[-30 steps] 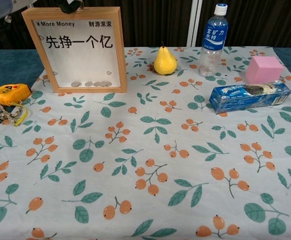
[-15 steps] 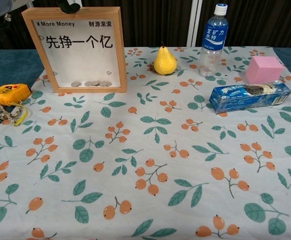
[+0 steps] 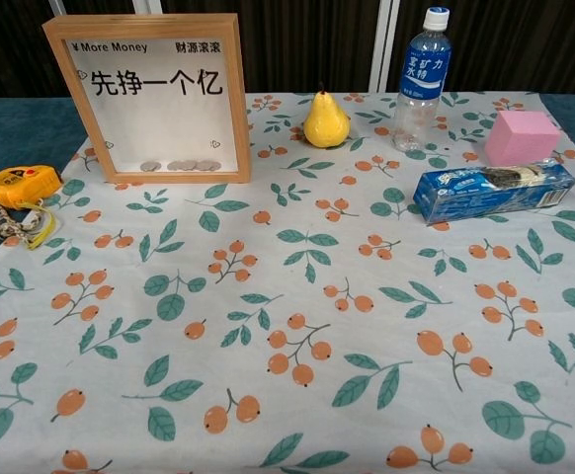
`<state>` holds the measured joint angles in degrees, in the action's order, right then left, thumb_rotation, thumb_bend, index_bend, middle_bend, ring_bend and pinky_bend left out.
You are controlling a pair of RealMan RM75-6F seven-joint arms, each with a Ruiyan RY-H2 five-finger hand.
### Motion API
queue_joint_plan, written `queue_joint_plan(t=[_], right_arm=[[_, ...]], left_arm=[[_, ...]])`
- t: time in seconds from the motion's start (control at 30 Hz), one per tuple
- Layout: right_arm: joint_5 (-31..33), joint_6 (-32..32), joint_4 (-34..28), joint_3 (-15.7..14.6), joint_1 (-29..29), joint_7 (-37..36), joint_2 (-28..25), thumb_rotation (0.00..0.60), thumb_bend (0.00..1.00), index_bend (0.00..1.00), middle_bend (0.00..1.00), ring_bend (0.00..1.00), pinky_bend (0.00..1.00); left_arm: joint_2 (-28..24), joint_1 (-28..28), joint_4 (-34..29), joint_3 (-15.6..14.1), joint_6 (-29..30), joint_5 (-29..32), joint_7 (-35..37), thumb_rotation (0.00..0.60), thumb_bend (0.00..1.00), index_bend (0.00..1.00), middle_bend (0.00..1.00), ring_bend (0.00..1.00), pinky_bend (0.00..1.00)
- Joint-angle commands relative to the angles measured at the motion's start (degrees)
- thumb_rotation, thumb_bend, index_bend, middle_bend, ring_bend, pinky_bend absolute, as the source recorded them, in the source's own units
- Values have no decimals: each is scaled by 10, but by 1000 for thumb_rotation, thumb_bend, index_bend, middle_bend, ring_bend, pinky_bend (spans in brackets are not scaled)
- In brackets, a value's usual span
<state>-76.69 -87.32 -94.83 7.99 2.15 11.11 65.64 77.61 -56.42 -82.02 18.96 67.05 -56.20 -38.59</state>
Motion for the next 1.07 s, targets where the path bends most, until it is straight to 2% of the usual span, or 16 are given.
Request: queue_joint_plan(t=[0.03,0.17,0.2,0.27,0.33,0.43,0.57,0.67,0.8,0.9,1.07], right_arm=[[0,0,0,0,0,1,0,600,296,79,0,0,0],[-2,1,0,-1,1,3,1,600,296,79,0,0,0],[-3,0,0,-1,1,4,1,600,297,79,0,0,0],[-2,0,1,-1,1,6,2,600,296,79,0,0,0],[-2,0,1,-1,1,6,2,600,296,79,0,0,0],[-2,0,1,-1,1,6,1,600,296,79,0,0,0],[-3,-1,1,-1,1,6,1,600,296,79,0,0,0],[-4,0,2,-2,1,5,1,600,297,79,0,0,0],[-6,0,3,-2,2,4,1,600,296,79,0,0,0],[-6,0,3,-2,2,4,1,600,297,79,0,0,0],[-7,0,4,-3,1,4,0,600,297,79,0,0,0]], left_arm=[[-42,60,-63,7,79,-29,51,600,400,419,62,0,0],[-80,127,-126,-20,122,-52,100,600,400,363,29,0,0],[-96,152,-154,-33,134,-55,110,600,400,355,24,0,0],[-124,227,-220,-84,187,-86,143,600,399,322,9,0,0],[-128,258,-232,-107,208,-112,165,600,399,293,5,0,0],[-122,309,-225,-158,231,-154,194,600,400,242,1,0,0],[-113,358,-206,-198,231,-164,239,600,400,181,0,0,0],[-104,379,-183,-212,216,-167,273,600,400,157,0,0,0],[-90,392,-144,-215,204,-181,310,600,400,126,0,0,0],[-79,400,-122,-207,196,-185,334,600,400,105,0,0,0],[-74,403,-113,-193,176,-173,335,600,400,104,0,0,0]])
